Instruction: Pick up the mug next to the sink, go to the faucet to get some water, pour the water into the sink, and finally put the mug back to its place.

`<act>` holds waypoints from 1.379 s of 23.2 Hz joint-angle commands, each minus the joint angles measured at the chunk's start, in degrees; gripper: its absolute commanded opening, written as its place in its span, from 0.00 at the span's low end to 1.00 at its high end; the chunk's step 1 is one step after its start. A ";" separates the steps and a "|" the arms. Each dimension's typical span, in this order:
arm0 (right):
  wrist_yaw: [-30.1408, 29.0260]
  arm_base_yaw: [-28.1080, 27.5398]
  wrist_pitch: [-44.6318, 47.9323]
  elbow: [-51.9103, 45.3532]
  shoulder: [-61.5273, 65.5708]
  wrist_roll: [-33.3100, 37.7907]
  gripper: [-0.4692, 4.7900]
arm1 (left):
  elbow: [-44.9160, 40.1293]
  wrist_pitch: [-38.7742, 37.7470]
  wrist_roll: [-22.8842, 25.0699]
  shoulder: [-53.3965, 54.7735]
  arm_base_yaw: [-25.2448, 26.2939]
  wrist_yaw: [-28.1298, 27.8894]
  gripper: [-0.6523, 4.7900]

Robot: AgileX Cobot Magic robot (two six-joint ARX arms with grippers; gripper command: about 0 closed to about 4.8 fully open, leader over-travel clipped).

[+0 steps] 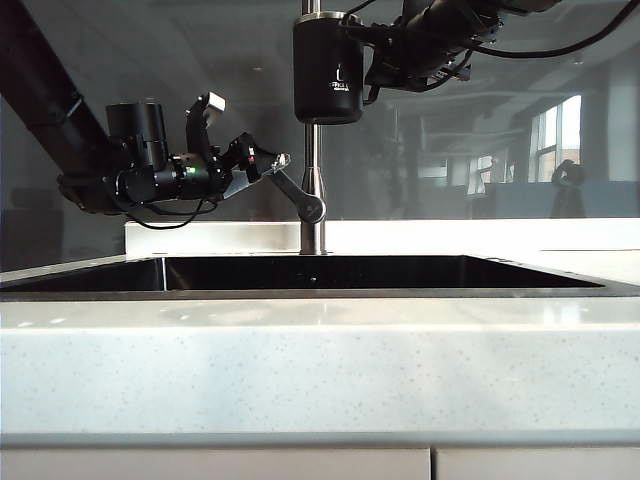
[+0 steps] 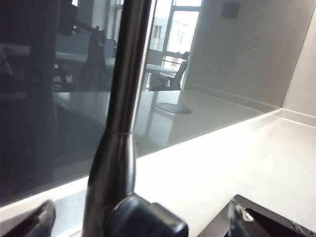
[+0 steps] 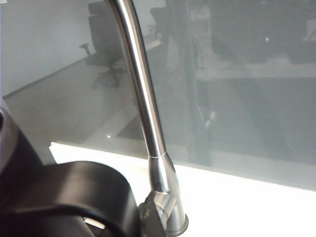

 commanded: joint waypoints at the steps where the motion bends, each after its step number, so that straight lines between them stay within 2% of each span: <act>1: 0.13 0.09 2.36 0.96 -0.85 0.68 0.07 | 1.51 -0.09 0.26 -0.22 -0.37 0.26 0.99; 11: -0.74 0.17 4.96 1.14 -0.87 3.30 0.07 | 6.45 -6.14 1.62 0.74 -1.20 1.57 0.99; 16: -0.76 0.17 5.70 1.16 -0.87 3.72 0.07 | 6.45 -8.17 1.49 0.74 -1.22 4.39 0.92; 27: -0.74 0.17 5.77 1.16 -0.92 3.69 0.07 | 6.45 -7.78 -5.46 0.66 -0.98 16.39 0.90; 32: -0.74 0.17 5.75 1.16 -0.92 3.69 0.07 | 6.45 -7.78 -5.62 0.66 -0.98 19.91 0.90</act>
